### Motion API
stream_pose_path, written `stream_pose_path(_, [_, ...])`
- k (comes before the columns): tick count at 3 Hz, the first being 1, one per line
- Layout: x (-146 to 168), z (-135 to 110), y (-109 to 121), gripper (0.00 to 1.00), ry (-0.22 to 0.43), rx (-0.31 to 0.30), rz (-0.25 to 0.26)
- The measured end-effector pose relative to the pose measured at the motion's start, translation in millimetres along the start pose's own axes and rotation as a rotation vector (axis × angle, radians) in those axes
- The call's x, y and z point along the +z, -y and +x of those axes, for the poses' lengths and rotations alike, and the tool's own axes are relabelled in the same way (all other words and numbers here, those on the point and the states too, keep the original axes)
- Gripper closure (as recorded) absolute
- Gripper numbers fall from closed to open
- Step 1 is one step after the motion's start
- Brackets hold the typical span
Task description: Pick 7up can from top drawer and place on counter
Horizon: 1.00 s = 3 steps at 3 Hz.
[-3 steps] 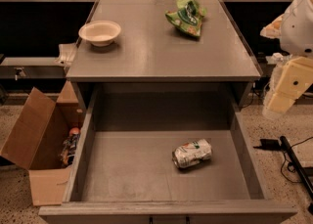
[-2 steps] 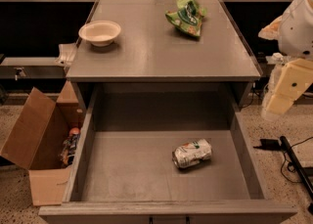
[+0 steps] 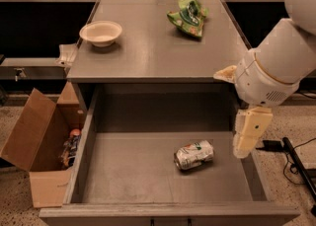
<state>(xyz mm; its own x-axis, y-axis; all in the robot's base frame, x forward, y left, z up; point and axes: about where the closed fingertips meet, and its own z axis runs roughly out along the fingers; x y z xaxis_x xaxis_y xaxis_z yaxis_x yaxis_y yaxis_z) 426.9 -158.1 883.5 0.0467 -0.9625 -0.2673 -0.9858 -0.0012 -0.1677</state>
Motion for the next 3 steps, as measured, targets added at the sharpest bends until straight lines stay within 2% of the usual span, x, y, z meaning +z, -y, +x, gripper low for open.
stream_pose_path(2, [7,4,1,0.00,-0.021,0.004,0.012])
stream_pose_path(3, [53,24,2,0.00,-0.055,-0.023,-0.003])
